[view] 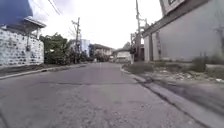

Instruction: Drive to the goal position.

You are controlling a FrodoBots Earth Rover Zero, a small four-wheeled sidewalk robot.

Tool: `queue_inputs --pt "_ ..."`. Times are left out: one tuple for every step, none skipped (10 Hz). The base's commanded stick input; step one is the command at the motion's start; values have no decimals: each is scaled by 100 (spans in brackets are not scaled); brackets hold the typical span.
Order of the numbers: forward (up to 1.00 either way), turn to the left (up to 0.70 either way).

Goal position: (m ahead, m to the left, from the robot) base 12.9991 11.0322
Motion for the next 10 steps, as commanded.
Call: queue_inputs --pt "-17 7" --pt "-17 7" --pt "-17 7" --pt "-17 7" --pt "-17 7" --pt "-17 7" --pt "-17 7" --pt "-17 7" --pt "-17 7" --pt "-17 7"
